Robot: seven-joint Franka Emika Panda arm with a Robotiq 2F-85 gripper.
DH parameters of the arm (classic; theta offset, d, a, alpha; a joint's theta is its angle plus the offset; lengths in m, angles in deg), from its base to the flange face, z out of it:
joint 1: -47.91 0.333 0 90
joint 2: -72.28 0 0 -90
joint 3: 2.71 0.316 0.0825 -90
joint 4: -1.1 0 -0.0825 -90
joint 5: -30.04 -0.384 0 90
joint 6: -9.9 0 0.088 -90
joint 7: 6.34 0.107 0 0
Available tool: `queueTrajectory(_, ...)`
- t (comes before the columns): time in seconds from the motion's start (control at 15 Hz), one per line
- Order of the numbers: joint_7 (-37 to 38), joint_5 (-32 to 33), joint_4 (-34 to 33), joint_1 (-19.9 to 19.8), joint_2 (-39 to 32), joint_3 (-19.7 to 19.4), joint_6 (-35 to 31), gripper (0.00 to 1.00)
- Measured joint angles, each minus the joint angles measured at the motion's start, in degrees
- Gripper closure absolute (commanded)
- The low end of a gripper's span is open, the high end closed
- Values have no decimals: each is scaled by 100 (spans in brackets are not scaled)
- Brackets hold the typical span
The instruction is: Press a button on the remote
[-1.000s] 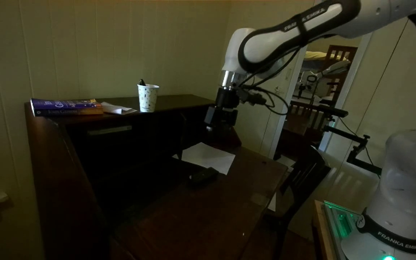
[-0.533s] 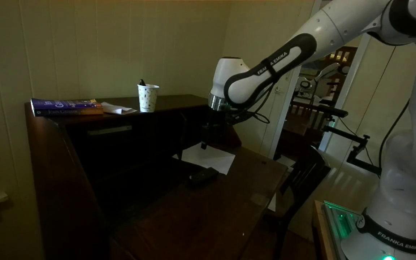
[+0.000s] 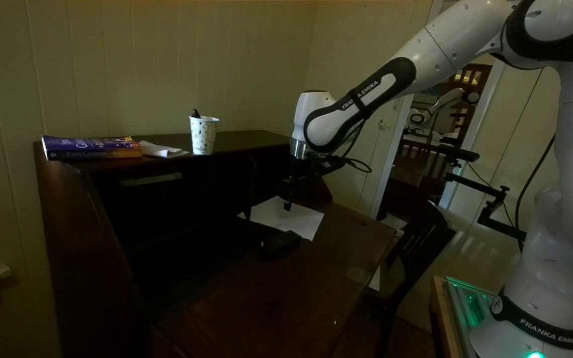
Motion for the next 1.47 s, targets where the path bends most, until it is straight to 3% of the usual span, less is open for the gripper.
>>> queueTrajectory(0.07,0,-1,-1,1,-6,3,1,26)
queueTrajectory(0.47,4,-234,0,-128,-503,-14,-134,70)
queueTrajectory(0.73,-42,-533,-7,-272,-865,16,-677,97)
queueTrajectory(1.07,-62,-606,-102,-315,-1141,46,-1147,100)
queueTrajectory(1.47,-62,-606,-284,-322,-1342,45,-1210,100)
